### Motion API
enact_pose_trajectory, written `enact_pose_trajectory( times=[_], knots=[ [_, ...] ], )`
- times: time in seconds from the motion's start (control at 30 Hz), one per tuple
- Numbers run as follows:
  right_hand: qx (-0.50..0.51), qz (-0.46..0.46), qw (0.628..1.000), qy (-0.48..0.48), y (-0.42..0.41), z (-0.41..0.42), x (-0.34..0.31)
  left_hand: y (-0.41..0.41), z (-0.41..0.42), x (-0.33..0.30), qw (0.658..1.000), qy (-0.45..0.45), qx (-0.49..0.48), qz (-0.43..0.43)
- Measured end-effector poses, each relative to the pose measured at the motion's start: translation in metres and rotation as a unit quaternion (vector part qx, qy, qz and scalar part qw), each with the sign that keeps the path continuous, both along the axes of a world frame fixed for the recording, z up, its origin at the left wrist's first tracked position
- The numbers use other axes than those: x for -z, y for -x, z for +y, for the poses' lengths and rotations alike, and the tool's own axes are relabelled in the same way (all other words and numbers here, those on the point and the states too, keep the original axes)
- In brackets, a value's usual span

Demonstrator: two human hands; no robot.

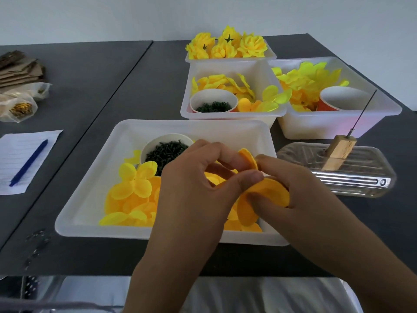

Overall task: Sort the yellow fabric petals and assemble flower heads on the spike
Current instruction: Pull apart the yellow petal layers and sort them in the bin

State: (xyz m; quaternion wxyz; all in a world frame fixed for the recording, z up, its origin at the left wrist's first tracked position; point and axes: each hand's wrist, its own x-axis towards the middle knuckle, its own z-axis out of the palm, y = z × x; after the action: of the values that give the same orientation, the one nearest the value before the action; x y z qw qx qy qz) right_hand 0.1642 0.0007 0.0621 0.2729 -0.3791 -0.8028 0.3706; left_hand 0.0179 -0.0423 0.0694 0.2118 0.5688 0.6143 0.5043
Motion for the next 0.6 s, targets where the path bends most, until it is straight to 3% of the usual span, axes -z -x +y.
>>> enact_pose_trajectory(
  times=[0.33,0.6],
  knots=[
    [-0.061,0.003,0.997,0.049,-0.007,-0.004,-0.012,0.008,-0.004,-0.004,0.998,-0.004,0.050,-0.049],
    [-0.059,-0.014,0.998,0.023,-0.008,-0.006,-0.016,0.008,-0.005,-0.007,0.996,-0.012,0.056,-0.062]
  ],
)
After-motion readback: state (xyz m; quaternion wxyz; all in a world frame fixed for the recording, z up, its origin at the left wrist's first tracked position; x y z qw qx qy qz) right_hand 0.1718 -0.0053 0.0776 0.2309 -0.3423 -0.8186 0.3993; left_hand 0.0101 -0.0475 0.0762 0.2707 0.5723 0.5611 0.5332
